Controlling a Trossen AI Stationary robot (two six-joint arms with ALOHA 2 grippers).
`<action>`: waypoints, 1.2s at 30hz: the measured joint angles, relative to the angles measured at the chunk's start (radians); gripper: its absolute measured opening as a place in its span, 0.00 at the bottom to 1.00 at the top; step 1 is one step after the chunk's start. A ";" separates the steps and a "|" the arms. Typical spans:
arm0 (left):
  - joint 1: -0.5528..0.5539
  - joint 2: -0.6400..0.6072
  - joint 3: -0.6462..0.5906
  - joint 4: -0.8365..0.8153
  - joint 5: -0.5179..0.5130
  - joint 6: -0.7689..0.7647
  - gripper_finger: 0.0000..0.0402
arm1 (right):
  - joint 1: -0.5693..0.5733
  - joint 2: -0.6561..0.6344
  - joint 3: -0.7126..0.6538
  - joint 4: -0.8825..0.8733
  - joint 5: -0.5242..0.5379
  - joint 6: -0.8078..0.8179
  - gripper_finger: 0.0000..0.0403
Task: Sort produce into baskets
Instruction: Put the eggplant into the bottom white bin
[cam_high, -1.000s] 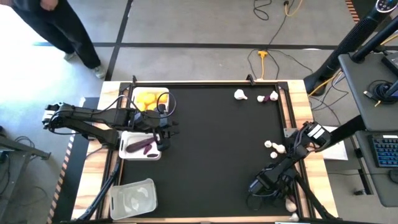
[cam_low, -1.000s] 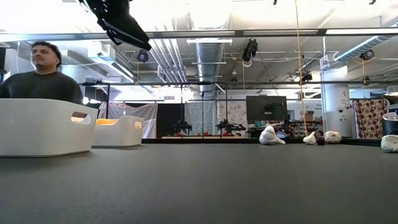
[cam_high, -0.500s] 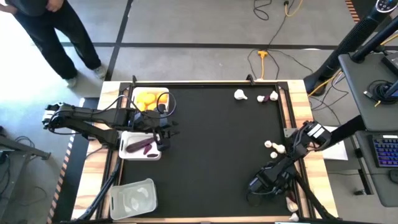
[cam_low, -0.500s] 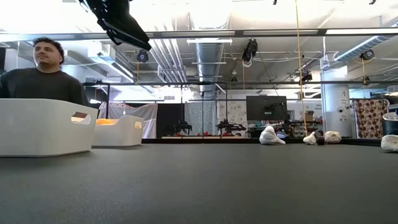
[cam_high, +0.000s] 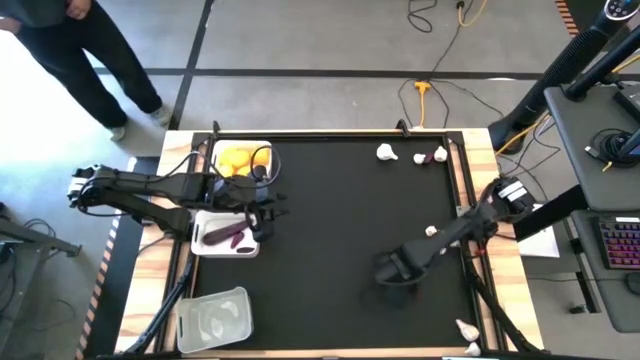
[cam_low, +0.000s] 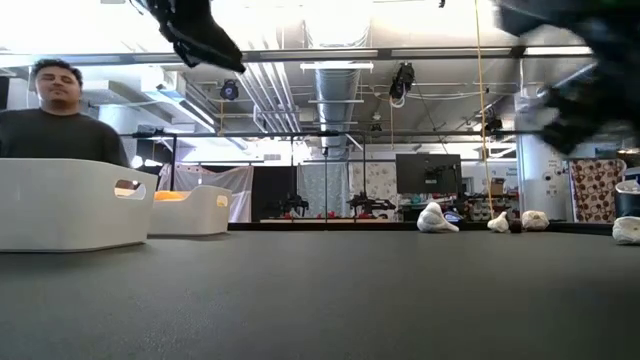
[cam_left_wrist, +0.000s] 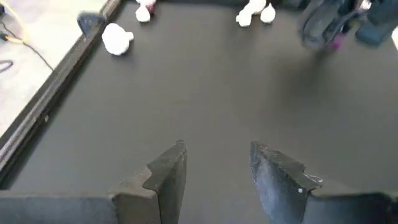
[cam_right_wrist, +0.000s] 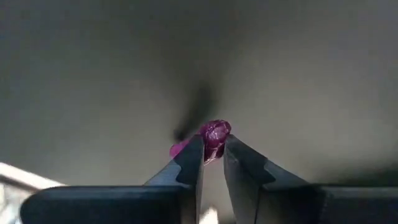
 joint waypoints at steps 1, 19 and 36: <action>0.000 -0.002 0.012 -0.003 0.000 0.000 0.40 | -0.023 0.006 0.026 0.012 0.055 -0.036 0.12; 0.000 0.014 -0.078 -0.180 -0.095 -0.316 0.48 | -0.345 0.222 0.273 0.409 0.542 -0.478 0.14; 0.003 0.230 -0.178 0.254 0.021 -0.327 0.75 | -0.339 0.101 0.476 -0.017 0.594 -0.482 0.54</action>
